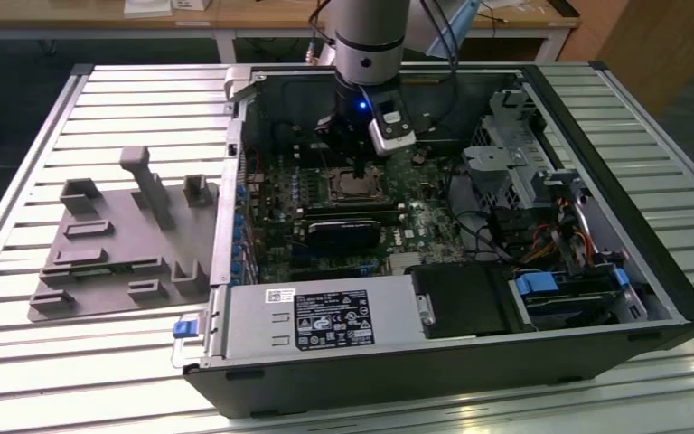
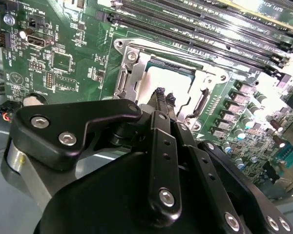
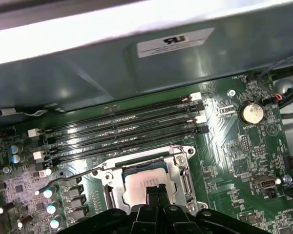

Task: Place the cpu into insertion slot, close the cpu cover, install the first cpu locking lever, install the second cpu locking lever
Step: 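Close the cpu cover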

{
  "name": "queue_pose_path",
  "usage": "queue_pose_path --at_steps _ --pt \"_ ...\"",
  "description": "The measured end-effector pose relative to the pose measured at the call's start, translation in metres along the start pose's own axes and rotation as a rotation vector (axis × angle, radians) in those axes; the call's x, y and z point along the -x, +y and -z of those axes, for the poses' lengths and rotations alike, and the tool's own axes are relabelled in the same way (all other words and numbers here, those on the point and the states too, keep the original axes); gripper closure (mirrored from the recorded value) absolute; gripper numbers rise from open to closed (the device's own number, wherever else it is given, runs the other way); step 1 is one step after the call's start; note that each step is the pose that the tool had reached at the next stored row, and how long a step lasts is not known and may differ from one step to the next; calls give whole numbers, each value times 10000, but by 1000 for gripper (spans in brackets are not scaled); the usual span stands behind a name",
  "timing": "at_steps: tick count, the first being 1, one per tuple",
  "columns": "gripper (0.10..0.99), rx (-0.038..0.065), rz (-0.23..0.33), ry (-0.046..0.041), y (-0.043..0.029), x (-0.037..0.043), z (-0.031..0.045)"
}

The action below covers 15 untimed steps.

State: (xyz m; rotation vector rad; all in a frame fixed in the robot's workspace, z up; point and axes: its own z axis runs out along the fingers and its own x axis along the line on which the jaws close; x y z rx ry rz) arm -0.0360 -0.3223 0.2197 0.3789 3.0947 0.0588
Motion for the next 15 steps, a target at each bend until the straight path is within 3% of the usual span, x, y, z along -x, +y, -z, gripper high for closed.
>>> queue_pose_path --at_steps 7,15 --pt "984 8 47 -26 -17 -69 -3" --pt "984 9 99 -32 -22 -83 -2"
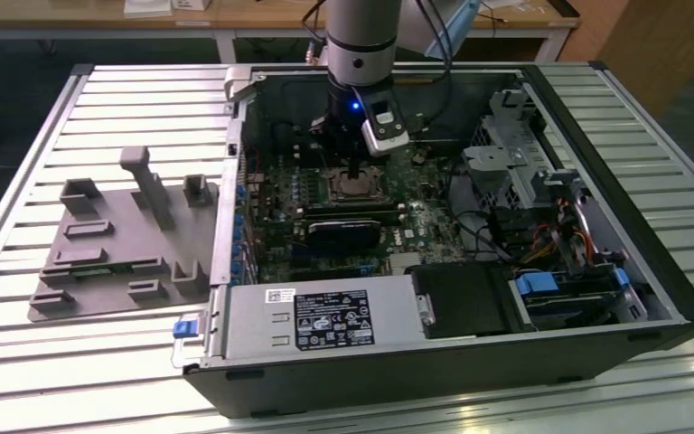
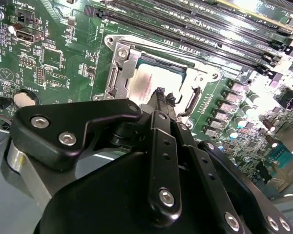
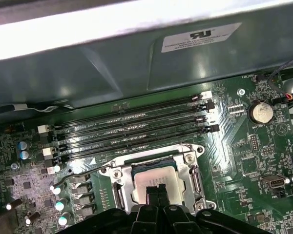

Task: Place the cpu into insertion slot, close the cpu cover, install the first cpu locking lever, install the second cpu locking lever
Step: 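Close the cpu cover, then install the first cpu locking lever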

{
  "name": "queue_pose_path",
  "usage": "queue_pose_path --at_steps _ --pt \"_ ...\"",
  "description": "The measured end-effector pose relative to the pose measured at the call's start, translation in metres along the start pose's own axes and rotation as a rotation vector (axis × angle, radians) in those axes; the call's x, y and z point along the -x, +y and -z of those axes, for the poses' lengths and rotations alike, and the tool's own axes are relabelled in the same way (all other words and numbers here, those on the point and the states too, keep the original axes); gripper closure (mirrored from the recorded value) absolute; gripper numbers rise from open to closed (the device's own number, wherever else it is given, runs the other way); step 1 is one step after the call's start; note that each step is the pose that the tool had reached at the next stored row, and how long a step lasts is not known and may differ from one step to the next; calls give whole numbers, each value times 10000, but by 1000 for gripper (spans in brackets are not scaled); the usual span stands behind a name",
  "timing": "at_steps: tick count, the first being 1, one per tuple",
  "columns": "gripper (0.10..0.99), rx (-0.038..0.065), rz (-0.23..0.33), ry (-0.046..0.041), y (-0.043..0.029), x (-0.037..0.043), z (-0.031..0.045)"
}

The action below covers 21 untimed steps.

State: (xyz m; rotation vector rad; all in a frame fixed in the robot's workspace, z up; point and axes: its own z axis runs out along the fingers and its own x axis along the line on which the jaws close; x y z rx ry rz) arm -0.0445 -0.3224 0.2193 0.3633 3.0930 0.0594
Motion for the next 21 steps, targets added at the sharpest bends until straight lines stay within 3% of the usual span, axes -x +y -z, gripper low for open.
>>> queue_pose_path --at_steps 7,21 --pt "984 1 0 -1 5 2 102" --pt "984 19 -1 4 5 3 112"
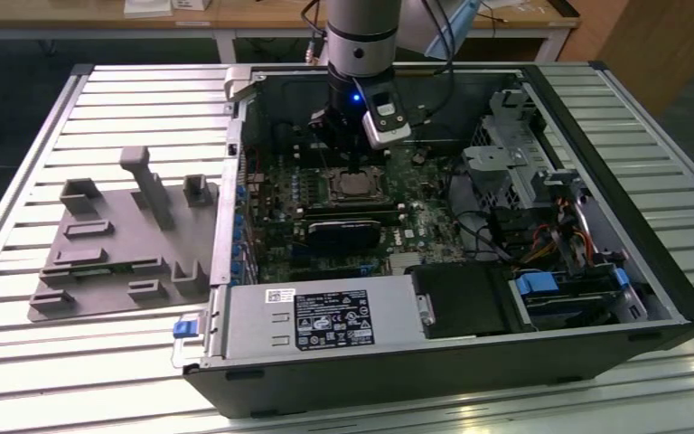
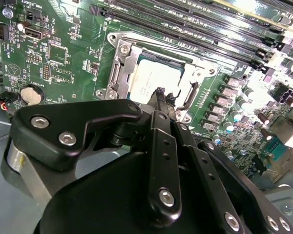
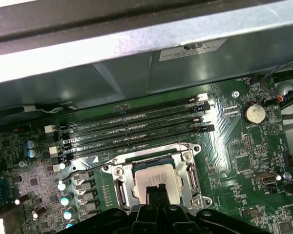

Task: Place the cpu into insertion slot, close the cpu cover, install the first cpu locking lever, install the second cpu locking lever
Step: 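Install the first cpu locking lever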

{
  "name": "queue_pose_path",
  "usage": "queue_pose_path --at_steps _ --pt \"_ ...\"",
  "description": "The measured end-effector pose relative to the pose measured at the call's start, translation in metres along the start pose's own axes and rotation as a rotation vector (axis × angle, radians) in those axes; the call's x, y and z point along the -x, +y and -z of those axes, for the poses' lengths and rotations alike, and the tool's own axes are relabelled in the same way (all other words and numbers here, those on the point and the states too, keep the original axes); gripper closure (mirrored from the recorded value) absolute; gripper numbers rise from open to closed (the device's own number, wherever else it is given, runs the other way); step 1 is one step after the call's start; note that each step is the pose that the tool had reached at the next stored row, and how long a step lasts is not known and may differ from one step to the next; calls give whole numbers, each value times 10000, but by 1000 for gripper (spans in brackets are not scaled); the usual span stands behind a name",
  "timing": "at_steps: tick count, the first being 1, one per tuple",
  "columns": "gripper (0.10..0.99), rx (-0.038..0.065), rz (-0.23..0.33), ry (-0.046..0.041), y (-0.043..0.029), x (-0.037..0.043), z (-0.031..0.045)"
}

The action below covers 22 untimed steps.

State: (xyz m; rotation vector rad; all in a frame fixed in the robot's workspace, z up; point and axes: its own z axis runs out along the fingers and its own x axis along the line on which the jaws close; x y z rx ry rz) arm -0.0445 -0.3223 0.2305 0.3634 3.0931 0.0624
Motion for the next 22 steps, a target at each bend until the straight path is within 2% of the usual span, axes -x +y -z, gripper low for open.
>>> queue_pose_path --at_steps 4,17,22 --pt "984 0 1 -1 -10 -38 2" --pt "984 22 3 -86 -84 -352 11" --pt "984 25 6 -104 -85 -364 55"
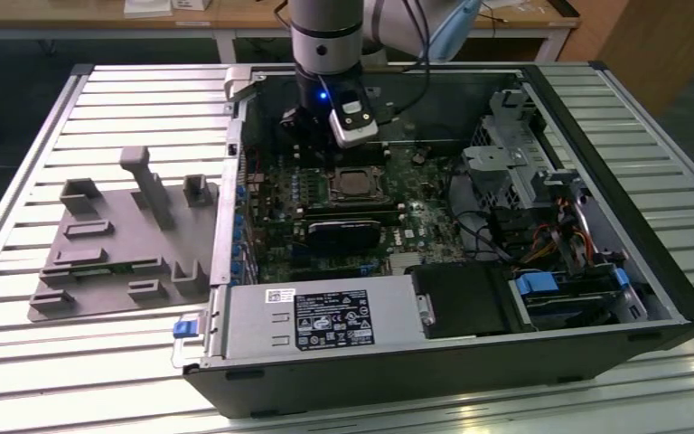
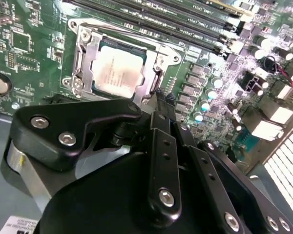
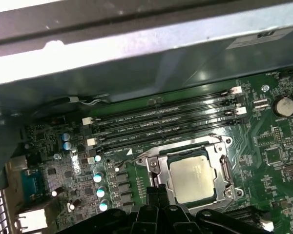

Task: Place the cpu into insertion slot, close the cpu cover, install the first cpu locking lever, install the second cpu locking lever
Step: 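Install the first cpu locking lever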

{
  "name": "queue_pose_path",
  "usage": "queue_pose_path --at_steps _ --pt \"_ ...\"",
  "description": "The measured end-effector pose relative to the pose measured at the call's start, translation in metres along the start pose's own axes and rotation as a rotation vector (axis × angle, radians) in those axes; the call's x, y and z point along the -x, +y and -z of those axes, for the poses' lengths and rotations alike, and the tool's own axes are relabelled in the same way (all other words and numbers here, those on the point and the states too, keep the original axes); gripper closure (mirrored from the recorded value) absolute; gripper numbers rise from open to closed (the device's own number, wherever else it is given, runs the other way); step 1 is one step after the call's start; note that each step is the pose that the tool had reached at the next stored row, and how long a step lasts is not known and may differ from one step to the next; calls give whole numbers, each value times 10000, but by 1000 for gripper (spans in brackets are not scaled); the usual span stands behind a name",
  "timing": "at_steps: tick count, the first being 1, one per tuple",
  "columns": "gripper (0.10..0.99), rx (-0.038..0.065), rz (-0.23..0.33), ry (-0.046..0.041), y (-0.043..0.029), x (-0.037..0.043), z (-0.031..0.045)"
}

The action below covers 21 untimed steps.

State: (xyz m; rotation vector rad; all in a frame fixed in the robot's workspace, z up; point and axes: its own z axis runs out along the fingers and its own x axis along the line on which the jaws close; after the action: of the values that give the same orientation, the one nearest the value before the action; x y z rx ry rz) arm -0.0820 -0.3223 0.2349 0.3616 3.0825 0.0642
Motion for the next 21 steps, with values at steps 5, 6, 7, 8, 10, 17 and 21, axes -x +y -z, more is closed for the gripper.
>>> queue_pose_path --at_steps 5,6,7,8,10,17,21 --pt "984 2 -1 -4 5 3 107" --pt "984 1 -1 -4 6 4 130" --pt "984 1 -1 -5 7 5 152" --pt "984 2 -1 -7 8 5 174" --pt "984 2 -1 -8 9 6 211" --pt "984 5 -2 -18 -4 -56 236" --pt "984 6 0 -23 -23 -134 239"
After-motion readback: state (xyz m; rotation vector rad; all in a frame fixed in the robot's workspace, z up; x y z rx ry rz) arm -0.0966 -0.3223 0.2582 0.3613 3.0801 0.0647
